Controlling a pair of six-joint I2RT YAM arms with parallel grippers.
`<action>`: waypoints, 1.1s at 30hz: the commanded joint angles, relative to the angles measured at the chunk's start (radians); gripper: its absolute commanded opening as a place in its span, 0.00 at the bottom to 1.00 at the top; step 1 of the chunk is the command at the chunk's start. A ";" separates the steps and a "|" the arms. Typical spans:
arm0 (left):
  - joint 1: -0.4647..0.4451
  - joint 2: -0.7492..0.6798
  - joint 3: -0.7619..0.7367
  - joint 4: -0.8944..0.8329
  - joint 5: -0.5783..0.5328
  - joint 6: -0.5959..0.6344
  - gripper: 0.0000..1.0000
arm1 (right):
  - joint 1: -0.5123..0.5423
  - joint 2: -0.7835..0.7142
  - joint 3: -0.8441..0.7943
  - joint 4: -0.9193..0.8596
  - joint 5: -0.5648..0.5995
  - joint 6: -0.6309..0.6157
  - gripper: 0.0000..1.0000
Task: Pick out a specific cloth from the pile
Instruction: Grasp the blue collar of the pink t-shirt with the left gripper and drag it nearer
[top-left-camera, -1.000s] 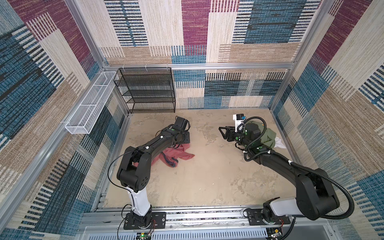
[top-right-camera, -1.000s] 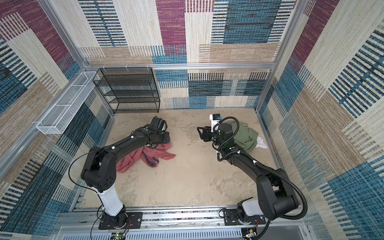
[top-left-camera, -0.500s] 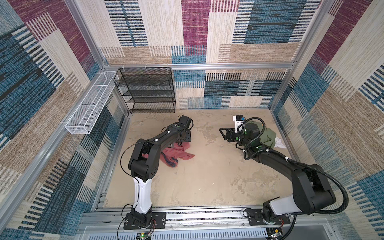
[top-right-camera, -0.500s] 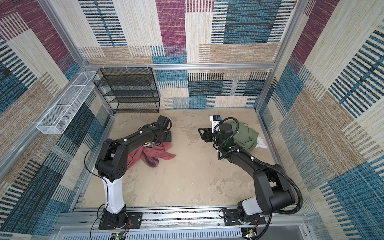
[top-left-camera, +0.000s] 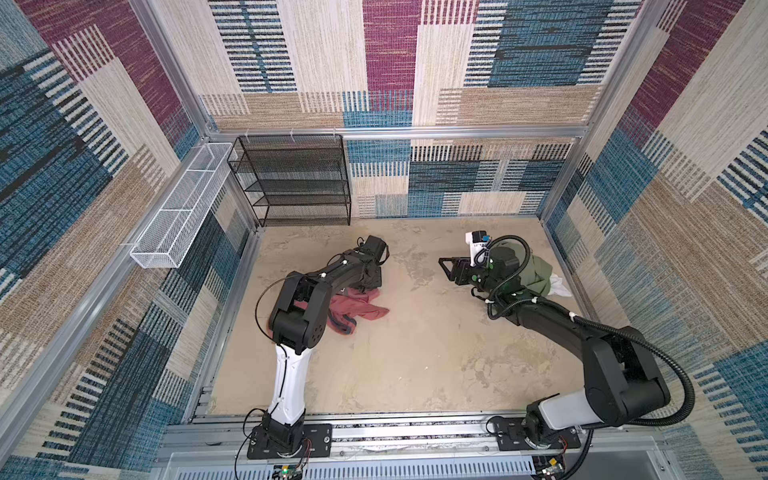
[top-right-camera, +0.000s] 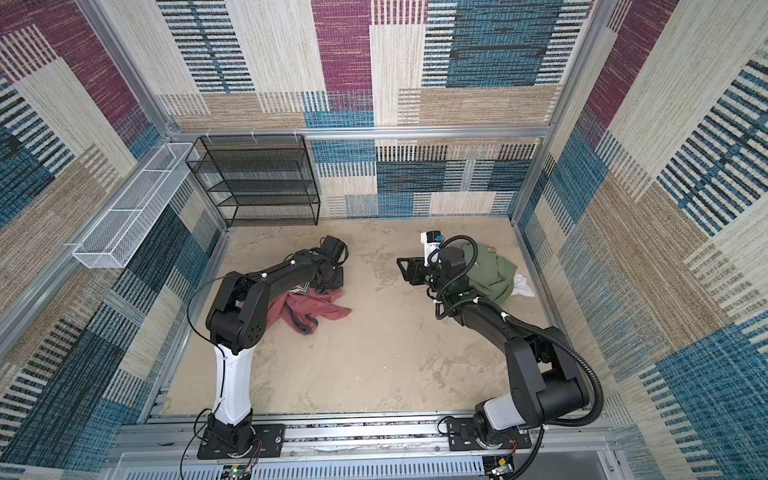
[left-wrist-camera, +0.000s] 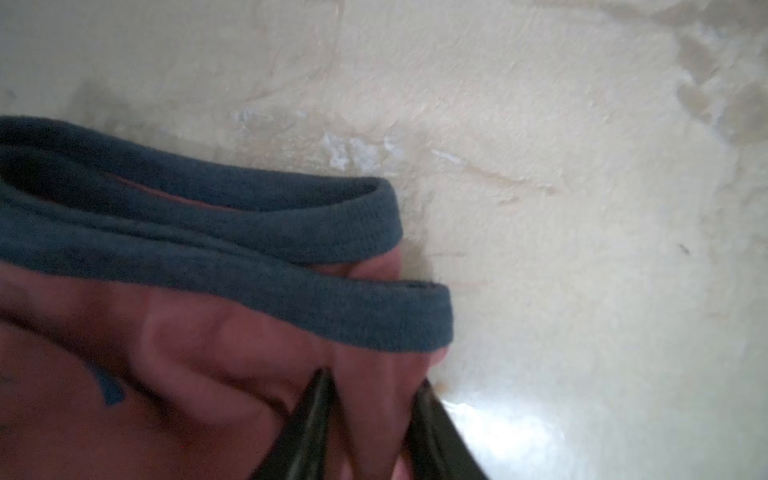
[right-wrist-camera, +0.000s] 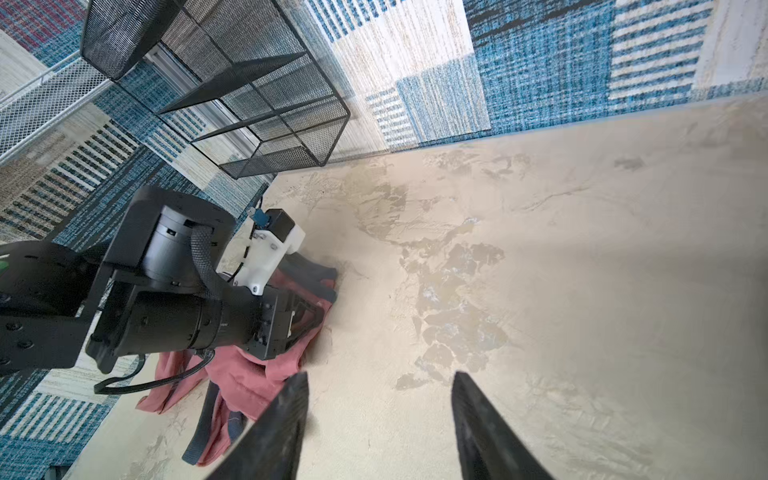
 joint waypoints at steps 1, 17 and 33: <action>0.000 0.013 0.004 -0.028 0.016 -0.002 0.13 | -0.002 -0.008 -0.002 0.021 -0.003 0.009 0.58; 0.000 -0.108 0.143 -0.024 0.076 0.051 0.00 | -0.001 -0.040 -0.008 0.005 0.018 0.021 0.58; 0.029 -0.386 0.091 0.003 0.053 0.087 0.00 | -0.001 -0.033 0.013 0.009 -0.014 0.048 0.58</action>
